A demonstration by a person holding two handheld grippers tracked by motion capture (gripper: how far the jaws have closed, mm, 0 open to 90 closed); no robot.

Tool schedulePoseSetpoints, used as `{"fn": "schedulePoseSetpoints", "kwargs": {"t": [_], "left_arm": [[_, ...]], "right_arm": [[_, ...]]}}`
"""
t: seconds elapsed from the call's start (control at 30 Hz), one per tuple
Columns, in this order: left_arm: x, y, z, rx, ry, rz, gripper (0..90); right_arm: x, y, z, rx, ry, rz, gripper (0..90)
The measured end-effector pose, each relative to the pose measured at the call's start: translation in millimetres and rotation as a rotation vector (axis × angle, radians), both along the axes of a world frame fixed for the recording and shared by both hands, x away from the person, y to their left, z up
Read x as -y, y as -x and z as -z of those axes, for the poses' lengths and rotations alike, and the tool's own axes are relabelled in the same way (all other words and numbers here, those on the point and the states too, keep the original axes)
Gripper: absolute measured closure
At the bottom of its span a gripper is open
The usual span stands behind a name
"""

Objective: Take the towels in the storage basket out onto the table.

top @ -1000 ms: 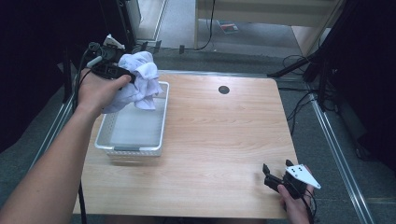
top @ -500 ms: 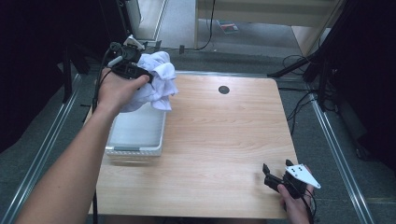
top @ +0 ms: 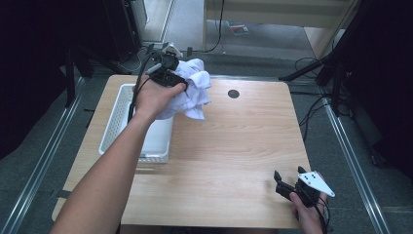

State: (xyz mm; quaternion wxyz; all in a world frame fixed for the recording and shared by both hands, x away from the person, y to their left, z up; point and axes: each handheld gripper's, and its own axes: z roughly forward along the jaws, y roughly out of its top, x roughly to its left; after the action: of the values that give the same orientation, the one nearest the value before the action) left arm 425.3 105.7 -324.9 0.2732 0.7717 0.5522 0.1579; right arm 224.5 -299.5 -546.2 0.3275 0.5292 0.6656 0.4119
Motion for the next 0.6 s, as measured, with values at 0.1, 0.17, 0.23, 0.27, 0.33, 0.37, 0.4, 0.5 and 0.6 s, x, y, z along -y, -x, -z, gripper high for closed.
{"fn": "schedulePoseSetpoints", "kwargs": {"t": [0.1, 0.17, 0.23, 0.27, 0.33, 0.37, 0.4, 0.5, 0.6], "left_arm": [[13.8, -2.3, 6.0, -0.007, 0.005, 0.018, 59.4], [22.0, -3.6, 9.5, -0.008, 0.011, 0.026, 59.3], [28.9, -5.2, 12.6, -0.009, 0.016, 0.032, 59.3], [31.9, -5.8, 14.2, -0.012, 0.021, 0.035, 59.3], [38.0, -6.7, 17.9, -0.011, 0.029, 0.038, 59.3], [40.9, -7.1, 19.7, -0.012, 0.035, 0.041, 59.2], [43.7, -7.3, 21.9, -0.01, 0.039, 0.045, 59.2], [51.8, -7.8, 29.9, -0.012, 0.059, 0.047, 59.2], [57.1, -8.2, 36.5, -0.016, 0.061, 0.053, 59.1]], "right_arm": [[0.2, -0.2, 0.0, 0.002, -0.001, -0.001, 13.3], [0.3, -0.3, 0.0, 0.002, -0.001, -0.002, 13.3], [0.2, -0.2, 0.0, 0.002, -0.003, -0.001, 13.3], [0.2, -0.2, -0.1, 0.001, -0.006, -0.001, 13.3], [0.4, -0.5, 0.0, 0.004, -0.006, -0.003, 13.3], [0.5, -0.4, 0.0, 0.003, -0.007, -0.003, 13.3], [0.5, -0.5, 0.0, 0.004, -0.008, -0.003, 13.3], [0.7, -0.4, -0.1, 0.001, -0.009, -0.004, 13.3], [0.7, -0.4, -0.1, 0.0, -0.01, -0.004, 13.3]]}}
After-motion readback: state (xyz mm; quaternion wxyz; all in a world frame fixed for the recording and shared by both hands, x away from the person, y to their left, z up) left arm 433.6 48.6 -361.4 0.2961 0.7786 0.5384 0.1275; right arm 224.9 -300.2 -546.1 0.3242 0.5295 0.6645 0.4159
